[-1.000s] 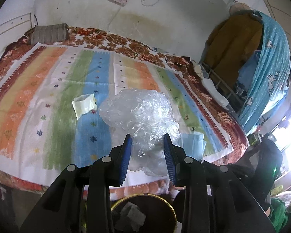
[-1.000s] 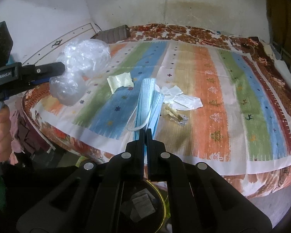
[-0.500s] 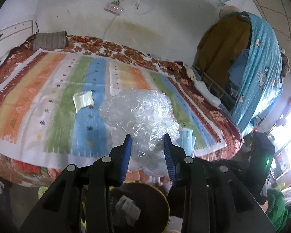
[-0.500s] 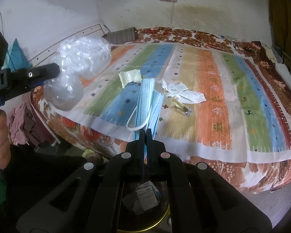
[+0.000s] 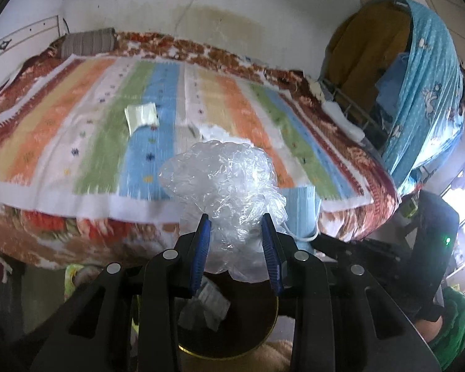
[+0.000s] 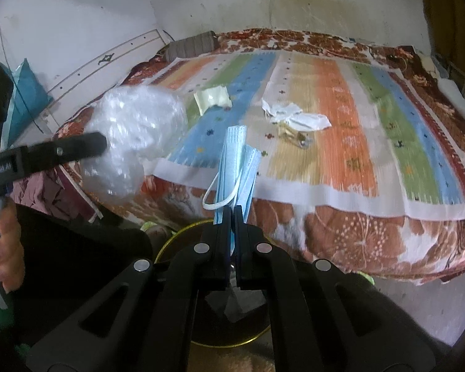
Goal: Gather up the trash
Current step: 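Lift and carry the mask in the right tool and the bag in the left tool to the bin, then open the right tool over the bin while the left tool releases the bag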
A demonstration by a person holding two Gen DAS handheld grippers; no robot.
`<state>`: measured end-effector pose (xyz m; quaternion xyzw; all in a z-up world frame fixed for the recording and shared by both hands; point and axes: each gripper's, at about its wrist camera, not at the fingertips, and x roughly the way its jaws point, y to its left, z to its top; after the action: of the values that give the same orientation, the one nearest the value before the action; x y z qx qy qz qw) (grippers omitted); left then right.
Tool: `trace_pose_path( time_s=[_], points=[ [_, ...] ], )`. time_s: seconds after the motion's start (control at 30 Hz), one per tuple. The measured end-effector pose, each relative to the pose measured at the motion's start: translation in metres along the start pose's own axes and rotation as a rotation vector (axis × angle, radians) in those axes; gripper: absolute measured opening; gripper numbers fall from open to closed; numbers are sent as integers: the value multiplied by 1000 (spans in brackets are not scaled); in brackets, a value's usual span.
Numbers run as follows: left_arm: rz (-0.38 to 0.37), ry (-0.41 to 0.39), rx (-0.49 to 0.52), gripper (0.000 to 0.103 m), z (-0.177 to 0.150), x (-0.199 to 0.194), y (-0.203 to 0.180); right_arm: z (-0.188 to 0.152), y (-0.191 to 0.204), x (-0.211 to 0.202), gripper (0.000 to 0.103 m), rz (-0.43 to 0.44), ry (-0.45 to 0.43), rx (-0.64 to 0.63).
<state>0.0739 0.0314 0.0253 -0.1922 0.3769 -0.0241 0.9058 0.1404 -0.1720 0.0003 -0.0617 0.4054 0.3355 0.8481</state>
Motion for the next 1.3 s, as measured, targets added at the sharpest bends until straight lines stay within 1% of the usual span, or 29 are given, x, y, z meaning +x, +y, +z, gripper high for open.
trace_pose_path(
  time_s=[0.23,0.43,0.63,0.7,0.73,0.8,0.87,1.07,1.2,1.3],
  points=[
    [13,56,-21,32,-19,7,1,-21,3,9,1,-3,63,14],
    [53,126,-48,32,-37,20,2,-36,9,16,1,-23,111,-1],
    [93,218,-74,32,-52,39,6,-51,8,33,1,-32,201,12],
    [115,266,-92,32,-58,49,8,-54,8,37,1,-34,220,17],
    [124,282,-107,32,-60,53,11,-55,9,38,1,-38,224,14],
    [108,332,-156,32,-66,62,17,-58,12,41,1,-48,237,3],
    [107,354,-176,32,-70,67,20,-62,13,46,1,-53,258,-2],
    [140,394,-185,32,-76,76,23,-75,12,65,1,-45,348,27],
    [202,437,-213,32,-89,92,27,-82,11,75,1,-36,389,56],
    [216,459,-234,32,-95,101,30,-85,10,80,1,-23,405,82]
  ],
)
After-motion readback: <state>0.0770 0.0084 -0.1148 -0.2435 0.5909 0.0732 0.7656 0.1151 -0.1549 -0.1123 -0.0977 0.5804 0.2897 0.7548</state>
